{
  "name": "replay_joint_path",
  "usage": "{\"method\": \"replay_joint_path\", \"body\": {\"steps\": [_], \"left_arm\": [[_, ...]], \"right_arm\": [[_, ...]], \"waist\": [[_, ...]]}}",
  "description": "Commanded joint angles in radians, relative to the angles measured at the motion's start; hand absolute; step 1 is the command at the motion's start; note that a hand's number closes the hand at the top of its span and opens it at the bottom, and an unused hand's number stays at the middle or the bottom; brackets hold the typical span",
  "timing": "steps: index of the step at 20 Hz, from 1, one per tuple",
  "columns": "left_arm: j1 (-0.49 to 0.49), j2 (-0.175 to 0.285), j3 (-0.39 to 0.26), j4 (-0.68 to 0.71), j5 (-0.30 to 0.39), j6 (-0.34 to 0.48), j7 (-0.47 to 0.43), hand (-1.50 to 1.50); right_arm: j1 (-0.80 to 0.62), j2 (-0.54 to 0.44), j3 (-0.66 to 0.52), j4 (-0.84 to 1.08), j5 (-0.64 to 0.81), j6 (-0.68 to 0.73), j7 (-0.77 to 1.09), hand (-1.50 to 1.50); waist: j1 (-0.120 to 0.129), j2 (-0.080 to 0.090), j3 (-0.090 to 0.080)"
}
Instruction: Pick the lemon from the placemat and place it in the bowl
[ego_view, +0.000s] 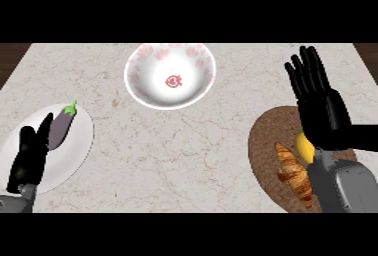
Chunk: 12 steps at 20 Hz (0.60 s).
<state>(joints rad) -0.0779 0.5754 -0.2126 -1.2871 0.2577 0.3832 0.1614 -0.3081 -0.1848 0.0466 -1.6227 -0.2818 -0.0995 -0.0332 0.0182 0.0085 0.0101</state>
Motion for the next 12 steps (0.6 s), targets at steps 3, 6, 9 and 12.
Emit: {"method": "replay_joint_path", "body": {"steps": [3, 6, 9, 12], "left_arm": [[-0.084, -0.071, 0.063, -0.095, 0.085, -0.073, -0.127, 0.0], [-0.126, -0.146, 0.086, -0.241, 0.185, -0.138, -0.216, 0.0], [-0.121, -0.15, 0.088, -0.251, 0.229, -0.17, -0.18, 0.0], [-0.098, -0.146, 0.105, -0.295, 0.274, -0.23, -0.185, 0.0]], "right_arm": [[0.003, -0.079, -0.079, 0.094, -0.057, 0.038, 0.116, -1.5], [0.081, -0.168, -0.11, 0.148, -0.066, 0.083, 0.187, -1.5], [0.155, -0.337, -0.136, 0.279, 0.25, -0.112, 0.218, -1.5], [0.101, -0.321, -0.164, 0.374, 0.268, -0.138, 0.135, -1.5]], "waist": [[-0.017, -0.006, -0.012], [-0.021, -0.012, -0.014], [-0.025, -0.002, -0.017], [0.001, -0.005, -0.01]]}}
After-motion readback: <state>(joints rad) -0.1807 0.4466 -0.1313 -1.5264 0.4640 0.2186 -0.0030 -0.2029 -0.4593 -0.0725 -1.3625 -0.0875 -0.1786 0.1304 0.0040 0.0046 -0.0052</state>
